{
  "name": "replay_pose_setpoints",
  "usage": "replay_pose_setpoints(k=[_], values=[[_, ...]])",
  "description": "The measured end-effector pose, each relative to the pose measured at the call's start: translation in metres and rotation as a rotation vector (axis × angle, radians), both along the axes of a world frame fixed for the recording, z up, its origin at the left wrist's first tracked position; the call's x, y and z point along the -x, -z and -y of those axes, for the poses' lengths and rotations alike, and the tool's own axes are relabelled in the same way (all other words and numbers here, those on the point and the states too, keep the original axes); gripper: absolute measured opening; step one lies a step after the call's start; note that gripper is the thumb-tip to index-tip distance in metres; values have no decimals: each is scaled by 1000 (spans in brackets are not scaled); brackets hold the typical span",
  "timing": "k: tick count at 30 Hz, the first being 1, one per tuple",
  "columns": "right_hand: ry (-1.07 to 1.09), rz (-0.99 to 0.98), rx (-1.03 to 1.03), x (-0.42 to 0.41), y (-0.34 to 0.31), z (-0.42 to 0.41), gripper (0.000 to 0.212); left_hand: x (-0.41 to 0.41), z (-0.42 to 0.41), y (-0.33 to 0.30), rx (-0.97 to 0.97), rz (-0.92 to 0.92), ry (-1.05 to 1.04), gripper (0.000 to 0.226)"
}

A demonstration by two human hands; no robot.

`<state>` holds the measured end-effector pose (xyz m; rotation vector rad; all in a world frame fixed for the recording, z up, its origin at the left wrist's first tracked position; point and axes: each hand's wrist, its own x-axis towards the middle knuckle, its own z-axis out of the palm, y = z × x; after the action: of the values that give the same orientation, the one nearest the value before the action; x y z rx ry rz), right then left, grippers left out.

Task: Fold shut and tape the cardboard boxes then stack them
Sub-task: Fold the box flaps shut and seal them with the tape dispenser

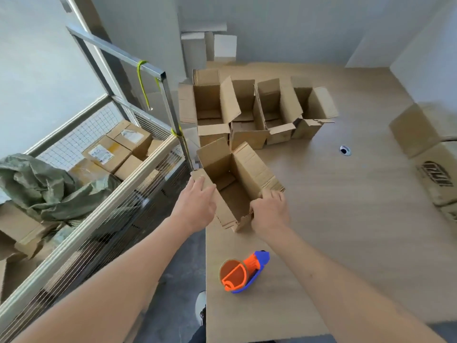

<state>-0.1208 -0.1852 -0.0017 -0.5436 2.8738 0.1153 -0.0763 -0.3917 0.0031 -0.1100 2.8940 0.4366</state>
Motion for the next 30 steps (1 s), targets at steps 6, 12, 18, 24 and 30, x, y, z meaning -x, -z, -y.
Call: replay_pose_setpoints(k=[6,12,18,24,30], values=[[114,56,-107,-3,-14,-67,20,6,-53,0,-49,64,-86,68],[108,131,-189,7,-21,-154,26,11,-120,-4,-152,98,-191,77],[45,146,-231,14,-18,-234,25,7,-200,3,-305,81,-189,83],[-60,189,-212,11,-14,-278,37,-24,-248,11,-404,42,-255,104],[-40,278,-38,-9,-12,-289,46,-49,-267,1,-325,113,-106,92]])
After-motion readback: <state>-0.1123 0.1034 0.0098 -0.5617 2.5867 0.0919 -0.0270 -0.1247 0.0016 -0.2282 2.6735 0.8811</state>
